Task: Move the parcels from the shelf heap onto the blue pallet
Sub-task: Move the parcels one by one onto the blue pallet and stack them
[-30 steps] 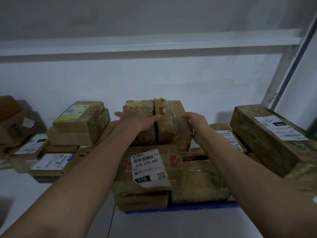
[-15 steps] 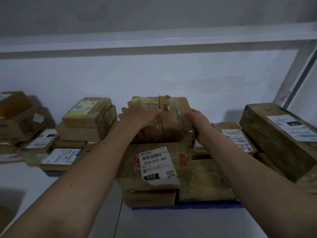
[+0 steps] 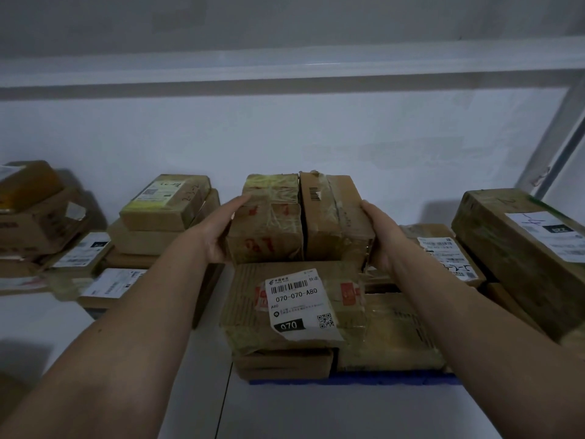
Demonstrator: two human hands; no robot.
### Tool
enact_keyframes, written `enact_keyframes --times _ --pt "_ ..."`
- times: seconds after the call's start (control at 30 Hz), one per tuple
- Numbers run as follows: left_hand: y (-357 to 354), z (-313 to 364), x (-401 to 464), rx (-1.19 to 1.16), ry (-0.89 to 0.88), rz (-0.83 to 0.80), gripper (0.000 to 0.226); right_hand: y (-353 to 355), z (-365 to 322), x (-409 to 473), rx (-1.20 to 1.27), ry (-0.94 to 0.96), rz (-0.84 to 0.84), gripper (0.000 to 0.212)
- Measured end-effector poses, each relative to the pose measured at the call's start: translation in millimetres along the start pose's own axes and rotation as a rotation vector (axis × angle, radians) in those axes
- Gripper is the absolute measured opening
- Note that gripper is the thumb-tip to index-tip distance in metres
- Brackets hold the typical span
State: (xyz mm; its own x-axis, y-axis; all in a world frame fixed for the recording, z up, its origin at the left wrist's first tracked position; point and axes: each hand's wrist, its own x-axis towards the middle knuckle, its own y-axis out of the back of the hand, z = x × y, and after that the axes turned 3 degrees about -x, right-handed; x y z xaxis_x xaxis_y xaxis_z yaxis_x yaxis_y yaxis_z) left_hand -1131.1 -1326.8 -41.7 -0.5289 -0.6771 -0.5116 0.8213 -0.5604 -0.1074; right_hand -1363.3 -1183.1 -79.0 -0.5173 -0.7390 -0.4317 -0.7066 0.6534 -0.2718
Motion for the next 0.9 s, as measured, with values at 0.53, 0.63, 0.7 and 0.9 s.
enact_keyframes --times 0.53,0.63,0.7,0.9 --pt "-4 -3 5 -0.012 -0.004 -0.006 0.057 -1 1 1 -0.032 0.021 -0.01 0.045" --pt "-5 -1 5 -0.039 -0.042 0.002 0.063 -2 -1 -2 -0.039 0.024 -0.017 0.048" --pt "-7 1 3 -0.051 -0.07 0.015 0.06 -2 -3 -2 -0.058 0.034 -0.015 0.049" --pt "-10 6 -3 -0.046 -0.114 0.058 0.055 -1 -11 -10 -0.168 0.067 0.011 0.036"
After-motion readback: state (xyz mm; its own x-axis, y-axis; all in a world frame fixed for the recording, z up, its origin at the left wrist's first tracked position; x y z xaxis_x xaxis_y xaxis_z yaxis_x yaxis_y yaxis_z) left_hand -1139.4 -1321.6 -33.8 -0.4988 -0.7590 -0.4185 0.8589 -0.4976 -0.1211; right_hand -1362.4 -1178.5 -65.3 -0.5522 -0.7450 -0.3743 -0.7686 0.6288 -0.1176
